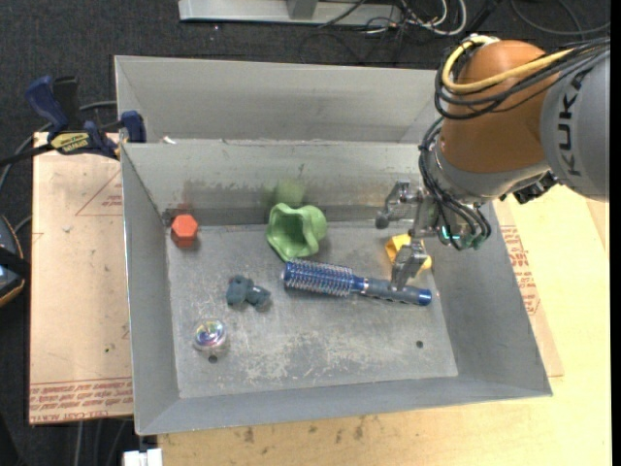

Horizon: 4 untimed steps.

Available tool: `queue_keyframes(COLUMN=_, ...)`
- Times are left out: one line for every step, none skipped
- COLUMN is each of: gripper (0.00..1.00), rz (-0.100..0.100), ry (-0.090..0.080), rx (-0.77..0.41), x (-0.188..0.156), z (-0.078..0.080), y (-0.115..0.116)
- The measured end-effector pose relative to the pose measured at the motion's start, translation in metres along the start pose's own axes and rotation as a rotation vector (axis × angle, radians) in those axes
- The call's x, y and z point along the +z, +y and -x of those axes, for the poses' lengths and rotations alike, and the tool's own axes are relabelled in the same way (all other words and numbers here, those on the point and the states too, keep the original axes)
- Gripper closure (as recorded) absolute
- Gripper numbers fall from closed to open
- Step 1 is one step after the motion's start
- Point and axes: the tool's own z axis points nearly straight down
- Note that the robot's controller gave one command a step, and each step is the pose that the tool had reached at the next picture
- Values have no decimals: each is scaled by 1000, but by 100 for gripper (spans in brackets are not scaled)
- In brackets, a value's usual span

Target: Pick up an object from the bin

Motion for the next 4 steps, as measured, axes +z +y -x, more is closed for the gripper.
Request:
queue_keyframes(gripper=0, rz=1, ry=-12, rx=227, x=143, z=3, y=61)
queue_keyframes(gripper=0, rz=2, ry=-9, rx=368, x=116, z=1, y=62)
queue_keyframes(gripper=0, rz=2, ry=-9, rx=452, x=116, z=12, y=47)
queue_keyframes(gripper=0, rz=1, ry=-13, rx=438, x=142, z=15, y=54)
